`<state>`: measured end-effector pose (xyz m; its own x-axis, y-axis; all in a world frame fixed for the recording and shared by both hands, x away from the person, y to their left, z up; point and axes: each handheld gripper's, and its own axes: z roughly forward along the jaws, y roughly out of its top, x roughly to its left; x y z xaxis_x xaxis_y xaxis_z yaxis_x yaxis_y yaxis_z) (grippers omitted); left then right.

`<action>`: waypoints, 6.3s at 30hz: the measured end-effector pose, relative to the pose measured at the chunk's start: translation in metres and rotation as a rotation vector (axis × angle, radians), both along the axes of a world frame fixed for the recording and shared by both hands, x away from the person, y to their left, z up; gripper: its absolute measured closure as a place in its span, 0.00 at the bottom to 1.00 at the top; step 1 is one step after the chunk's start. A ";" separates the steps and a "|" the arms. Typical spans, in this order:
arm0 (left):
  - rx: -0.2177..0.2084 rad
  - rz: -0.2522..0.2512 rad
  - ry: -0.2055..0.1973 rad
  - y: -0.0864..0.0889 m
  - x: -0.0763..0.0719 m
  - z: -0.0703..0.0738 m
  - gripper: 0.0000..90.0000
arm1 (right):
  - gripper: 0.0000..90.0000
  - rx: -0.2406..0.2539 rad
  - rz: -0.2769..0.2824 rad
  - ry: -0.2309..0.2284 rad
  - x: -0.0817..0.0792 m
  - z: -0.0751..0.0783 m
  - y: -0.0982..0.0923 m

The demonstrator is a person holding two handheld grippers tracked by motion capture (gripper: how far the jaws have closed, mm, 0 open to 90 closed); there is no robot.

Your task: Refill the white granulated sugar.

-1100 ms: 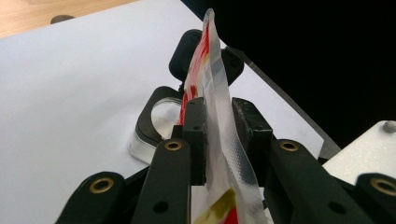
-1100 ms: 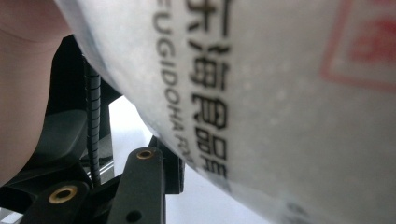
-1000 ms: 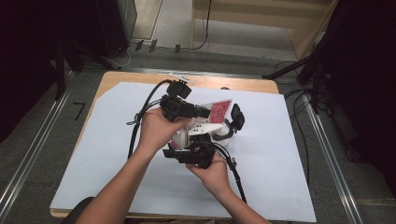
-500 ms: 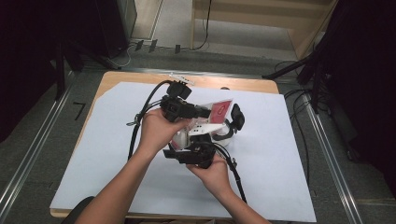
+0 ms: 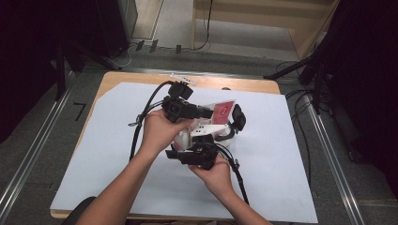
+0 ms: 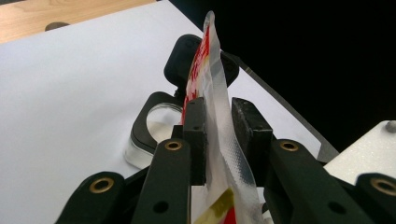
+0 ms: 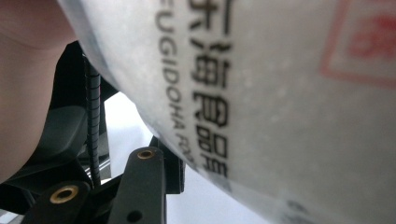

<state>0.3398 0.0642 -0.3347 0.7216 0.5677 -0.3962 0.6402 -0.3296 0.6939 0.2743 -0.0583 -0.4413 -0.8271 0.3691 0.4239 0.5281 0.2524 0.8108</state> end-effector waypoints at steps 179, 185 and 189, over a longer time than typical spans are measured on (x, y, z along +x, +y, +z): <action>0.059 0.010 -0.058 0.000 -0.004 0.010 1.00 | 0.70 -0.011 -0.012 -0.019 -0.004 0.010 0.009; 0.061 0.016 -0.062 0.000 -0.005 0.010 1.00 | 0.70 -0.011 -0.015 -0.027 -0.004 0.009 0.010; 0.064 0.023 -0.065 -0.001 -0.006 0.011 0.99 | 0.70 -0.007 -0.013 -0.027 -0.004 0.009 0.010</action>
<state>0.3340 0.0636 -0.3237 0.7315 0.6068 -0.3110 0.6022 -0.3609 0.7122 0.2707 -0.0481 -0.4322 -0.8336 0.3824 0.3985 0.5089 0.2515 0.8232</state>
